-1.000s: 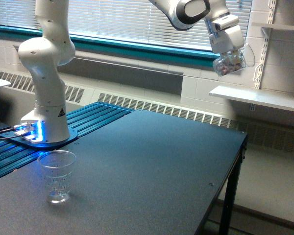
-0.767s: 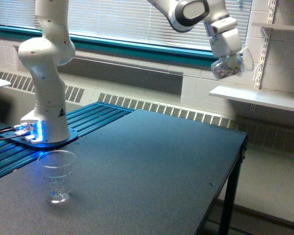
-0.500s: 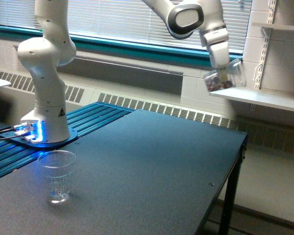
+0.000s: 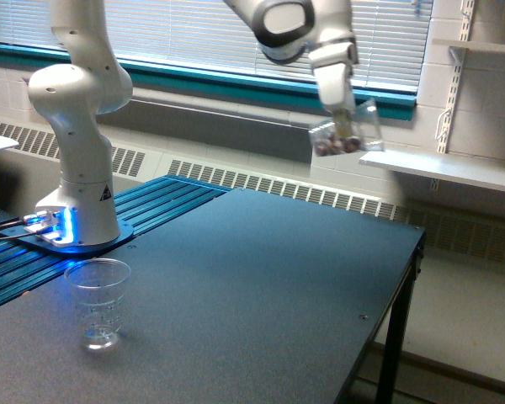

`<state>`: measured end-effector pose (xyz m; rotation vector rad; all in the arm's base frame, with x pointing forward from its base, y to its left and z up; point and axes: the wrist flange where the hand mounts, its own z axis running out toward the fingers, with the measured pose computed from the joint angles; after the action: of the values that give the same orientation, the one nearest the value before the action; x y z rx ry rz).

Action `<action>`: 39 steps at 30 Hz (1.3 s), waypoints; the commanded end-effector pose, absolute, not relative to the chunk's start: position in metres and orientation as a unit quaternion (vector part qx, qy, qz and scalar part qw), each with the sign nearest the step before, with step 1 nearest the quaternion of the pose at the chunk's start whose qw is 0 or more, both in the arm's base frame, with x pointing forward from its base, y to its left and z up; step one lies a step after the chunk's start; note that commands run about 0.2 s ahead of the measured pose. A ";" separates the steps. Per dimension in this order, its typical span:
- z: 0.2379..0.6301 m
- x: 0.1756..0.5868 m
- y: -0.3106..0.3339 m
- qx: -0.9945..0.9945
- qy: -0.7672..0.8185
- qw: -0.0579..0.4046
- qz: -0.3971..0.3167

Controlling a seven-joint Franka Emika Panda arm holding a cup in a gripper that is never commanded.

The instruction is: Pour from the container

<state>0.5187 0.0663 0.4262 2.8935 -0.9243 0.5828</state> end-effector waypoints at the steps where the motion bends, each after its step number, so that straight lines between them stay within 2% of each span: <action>1: 0.415 0.490 0.029 0.914 -0.366 0.059 0.167; 12: 0.411 0.433 -0.026 0.880 -0.439 0.103 0.152; 28: 0.400 0.367 -0.091 0.810 -0.558 0.143 0.114; 39: 0.374 0.331 -0.130 0.760 -0.621 0.172 0.084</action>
<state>0.3473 -0.1099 0.3866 2.2847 -1.6208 0.2771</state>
